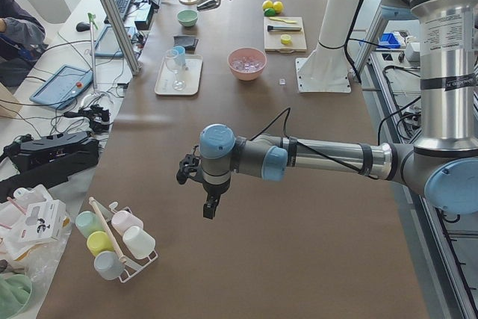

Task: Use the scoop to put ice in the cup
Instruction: 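Carry the empty scoop back toward its starting spot with the right gripper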

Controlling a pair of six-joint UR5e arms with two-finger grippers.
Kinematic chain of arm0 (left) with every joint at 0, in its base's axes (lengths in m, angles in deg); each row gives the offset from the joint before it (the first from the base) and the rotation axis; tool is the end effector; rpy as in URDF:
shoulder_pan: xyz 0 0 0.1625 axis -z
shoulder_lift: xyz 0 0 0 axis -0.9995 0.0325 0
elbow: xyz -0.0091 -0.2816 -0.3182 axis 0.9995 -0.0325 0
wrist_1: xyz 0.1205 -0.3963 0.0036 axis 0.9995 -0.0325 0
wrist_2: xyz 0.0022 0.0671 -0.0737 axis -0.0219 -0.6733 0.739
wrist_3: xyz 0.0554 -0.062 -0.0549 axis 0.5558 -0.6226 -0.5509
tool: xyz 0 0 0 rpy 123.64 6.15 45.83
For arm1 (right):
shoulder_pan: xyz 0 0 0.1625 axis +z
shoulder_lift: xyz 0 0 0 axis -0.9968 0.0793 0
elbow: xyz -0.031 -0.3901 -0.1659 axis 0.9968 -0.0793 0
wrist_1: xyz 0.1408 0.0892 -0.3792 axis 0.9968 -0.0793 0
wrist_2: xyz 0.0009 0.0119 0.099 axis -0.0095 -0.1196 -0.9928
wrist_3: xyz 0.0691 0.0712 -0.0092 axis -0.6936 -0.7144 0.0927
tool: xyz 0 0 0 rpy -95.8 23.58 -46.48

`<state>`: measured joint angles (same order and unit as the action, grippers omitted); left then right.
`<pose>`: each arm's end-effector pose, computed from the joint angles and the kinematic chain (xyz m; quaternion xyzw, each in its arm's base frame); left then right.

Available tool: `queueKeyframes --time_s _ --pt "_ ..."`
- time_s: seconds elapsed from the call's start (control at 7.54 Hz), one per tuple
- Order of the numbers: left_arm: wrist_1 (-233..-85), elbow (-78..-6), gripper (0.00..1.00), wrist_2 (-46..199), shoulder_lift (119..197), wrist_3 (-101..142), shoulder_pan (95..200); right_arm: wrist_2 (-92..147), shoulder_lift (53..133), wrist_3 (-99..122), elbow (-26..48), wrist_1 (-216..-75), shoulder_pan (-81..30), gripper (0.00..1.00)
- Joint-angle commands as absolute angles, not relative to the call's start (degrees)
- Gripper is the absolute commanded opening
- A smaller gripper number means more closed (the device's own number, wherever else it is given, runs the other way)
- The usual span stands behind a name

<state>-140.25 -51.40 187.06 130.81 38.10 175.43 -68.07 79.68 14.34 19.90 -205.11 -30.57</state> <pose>-0.0453 -0.4488 0.6201 0.0832 0.3584 0.0782 0.9266 -0.2796 -0.5462 0.3309 -0.1160 -0.2192 -0.1759 0.9526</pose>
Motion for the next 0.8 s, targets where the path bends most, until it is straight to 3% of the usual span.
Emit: queueKeyframes --time_s 0.0,0.27,0.66 --pt "-140.17 -50.32 0.98 188.79 128.98 37.7 178.84 -68.49 88.95 -0.25 22.07 -193.35 -30.96 0.0" --pt "-140.17 -50.32 0.98 189.06 128.11 31.08 178.84 -73.29 93.88 -10.73 20.58 -182.88 -31.22 0.0" --pt "-140.17 -49.62 0.98 188.89 128.19 28.82 178.32 -80.85 98.45 -13.24 22.5 -181.18 -31.22 0.0"
